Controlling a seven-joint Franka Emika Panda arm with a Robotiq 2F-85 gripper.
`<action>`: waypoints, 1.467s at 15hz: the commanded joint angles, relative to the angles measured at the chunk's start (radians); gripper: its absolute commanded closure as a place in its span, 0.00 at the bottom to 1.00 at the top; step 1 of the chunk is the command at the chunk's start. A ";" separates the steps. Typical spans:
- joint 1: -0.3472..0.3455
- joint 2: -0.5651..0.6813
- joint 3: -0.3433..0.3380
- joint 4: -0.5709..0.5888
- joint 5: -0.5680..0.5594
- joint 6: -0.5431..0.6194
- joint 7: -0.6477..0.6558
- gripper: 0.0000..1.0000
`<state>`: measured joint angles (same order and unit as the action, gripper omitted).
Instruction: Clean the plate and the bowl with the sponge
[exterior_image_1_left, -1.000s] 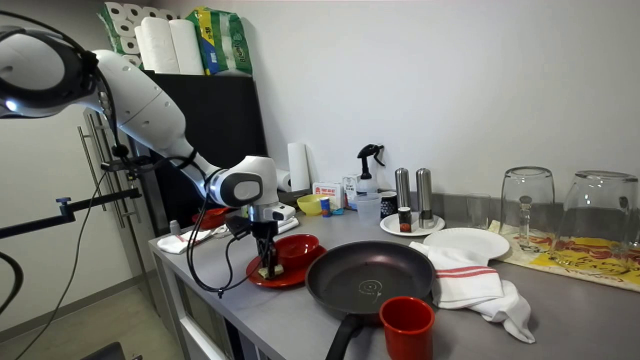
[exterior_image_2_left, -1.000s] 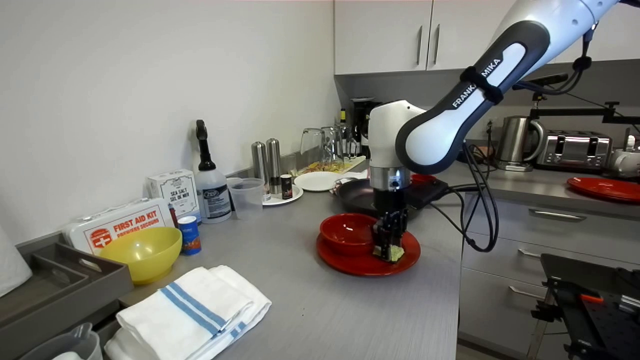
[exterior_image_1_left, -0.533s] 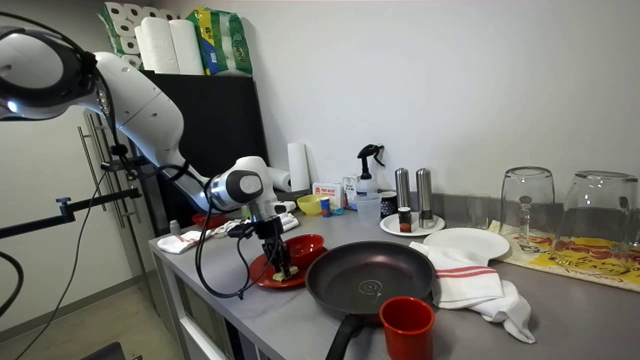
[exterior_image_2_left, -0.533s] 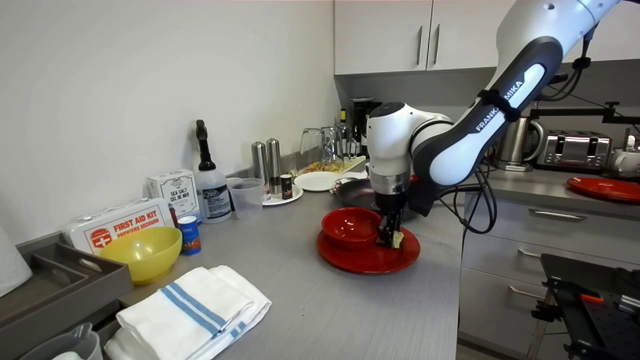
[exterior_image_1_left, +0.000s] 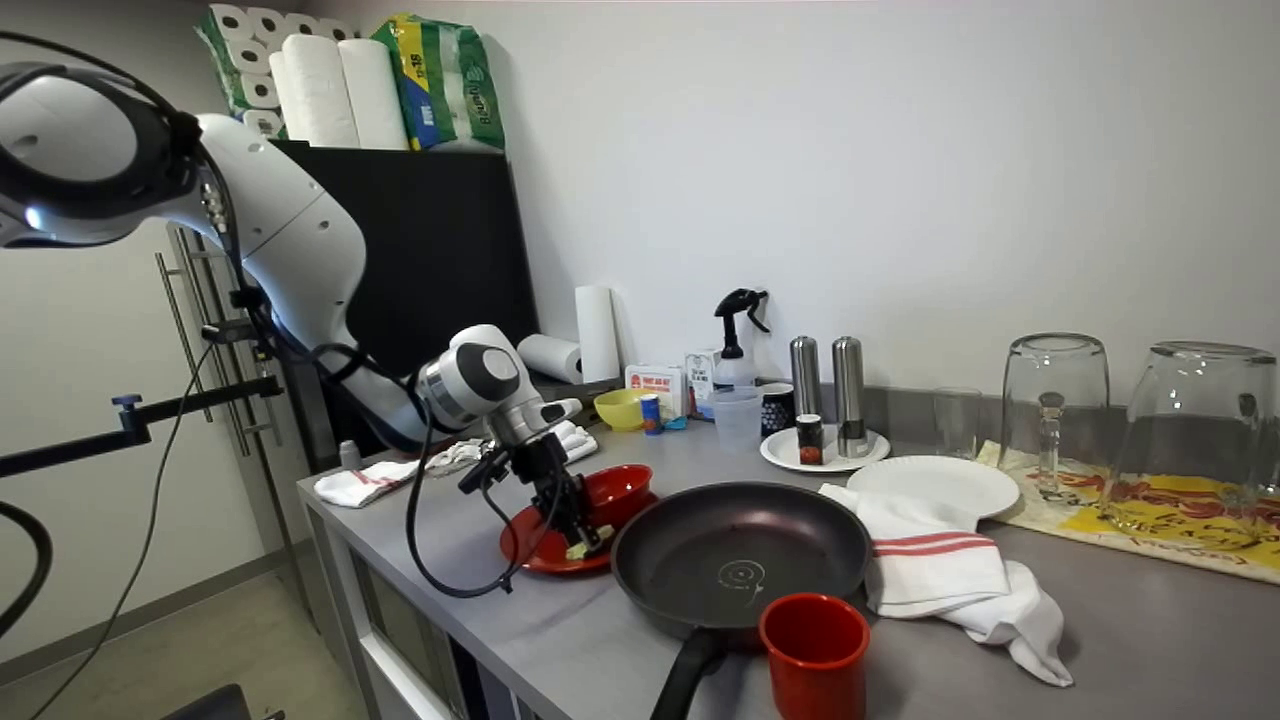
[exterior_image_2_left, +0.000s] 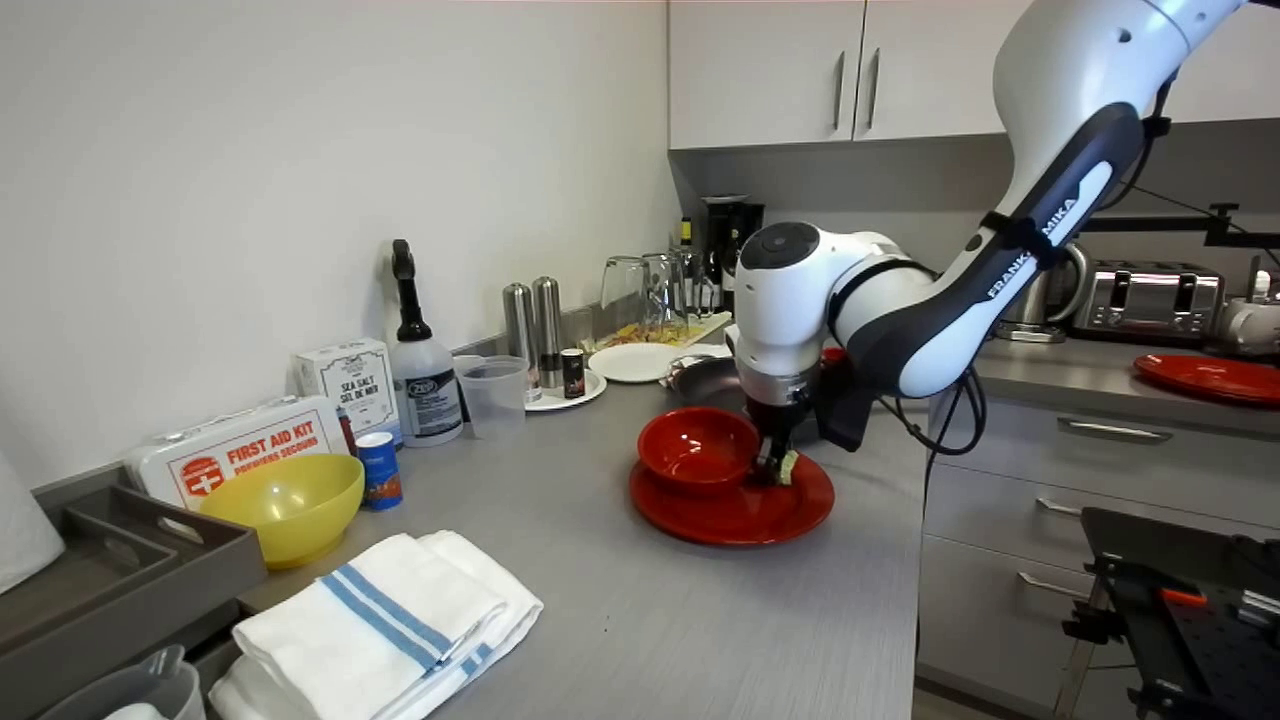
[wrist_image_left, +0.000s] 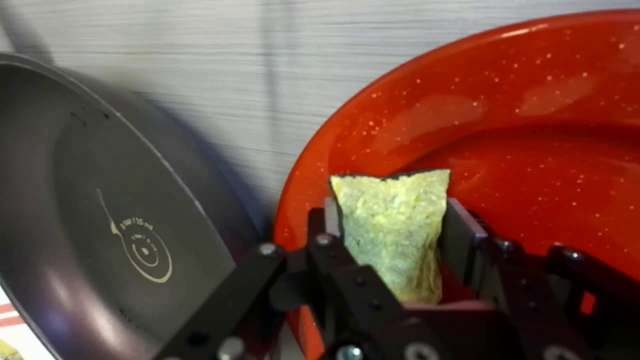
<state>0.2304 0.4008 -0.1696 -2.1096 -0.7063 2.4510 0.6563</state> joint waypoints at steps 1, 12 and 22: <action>-0.017 0.019 0.017 0.007 -0.039 0.001 0.044 0.75; -0.150 0.019 0.161 0.043 0.586 -0.062 -0.296 0.75; -0.230 0.040 0.242 0.116 1.002 -0.250 -0.486 0.75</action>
<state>0.0254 0.4062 0.0525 -2.0371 0.2139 2.2576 0.2180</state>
